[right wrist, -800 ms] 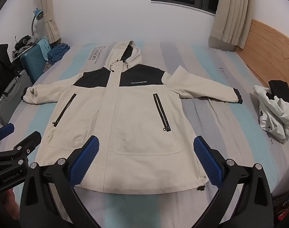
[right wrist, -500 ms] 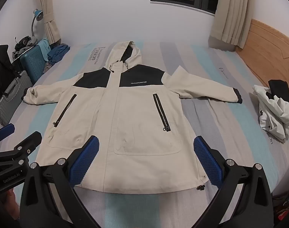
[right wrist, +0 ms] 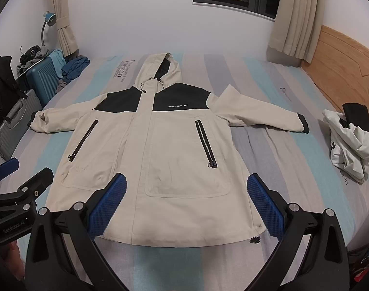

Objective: Fold large clothes

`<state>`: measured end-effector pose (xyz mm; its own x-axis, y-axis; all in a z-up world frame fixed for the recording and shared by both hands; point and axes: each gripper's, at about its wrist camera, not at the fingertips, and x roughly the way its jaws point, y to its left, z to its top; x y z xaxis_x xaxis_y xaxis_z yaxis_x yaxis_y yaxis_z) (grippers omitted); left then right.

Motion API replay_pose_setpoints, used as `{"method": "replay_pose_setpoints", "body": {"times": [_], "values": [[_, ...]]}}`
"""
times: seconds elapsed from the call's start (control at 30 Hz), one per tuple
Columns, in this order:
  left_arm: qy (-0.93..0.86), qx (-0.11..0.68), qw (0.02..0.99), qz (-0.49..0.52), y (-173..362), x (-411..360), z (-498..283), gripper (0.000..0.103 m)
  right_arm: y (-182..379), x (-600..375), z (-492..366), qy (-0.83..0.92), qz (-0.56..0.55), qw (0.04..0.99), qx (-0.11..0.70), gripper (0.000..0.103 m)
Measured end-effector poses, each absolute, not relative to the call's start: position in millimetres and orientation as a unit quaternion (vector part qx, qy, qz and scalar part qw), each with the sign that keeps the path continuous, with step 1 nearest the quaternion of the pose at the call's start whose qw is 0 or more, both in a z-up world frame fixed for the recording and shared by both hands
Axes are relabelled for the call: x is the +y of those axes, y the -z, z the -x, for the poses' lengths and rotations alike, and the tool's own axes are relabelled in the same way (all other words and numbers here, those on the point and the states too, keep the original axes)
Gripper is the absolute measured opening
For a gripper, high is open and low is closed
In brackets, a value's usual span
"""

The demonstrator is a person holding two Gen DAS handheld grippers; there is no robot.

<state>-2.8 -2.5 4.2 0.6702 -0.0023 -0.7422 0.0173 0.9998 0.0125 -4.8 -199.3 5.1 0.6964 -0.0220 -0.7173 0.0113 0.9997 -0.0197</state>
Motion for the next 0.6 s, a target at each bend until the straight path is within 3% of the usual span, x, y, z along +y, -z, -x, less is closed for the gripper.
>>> {"method": "replay_pose_setpoints", "body": {"times": [0.6], "values": [[0.006, 0.407, 0.913, -0.008, -3.2, -4.5, 5.0, 0.097, -4.3, -200.6, 7.7, 0.009, 0.007, 0.921, 0.388, 0.096]]}}
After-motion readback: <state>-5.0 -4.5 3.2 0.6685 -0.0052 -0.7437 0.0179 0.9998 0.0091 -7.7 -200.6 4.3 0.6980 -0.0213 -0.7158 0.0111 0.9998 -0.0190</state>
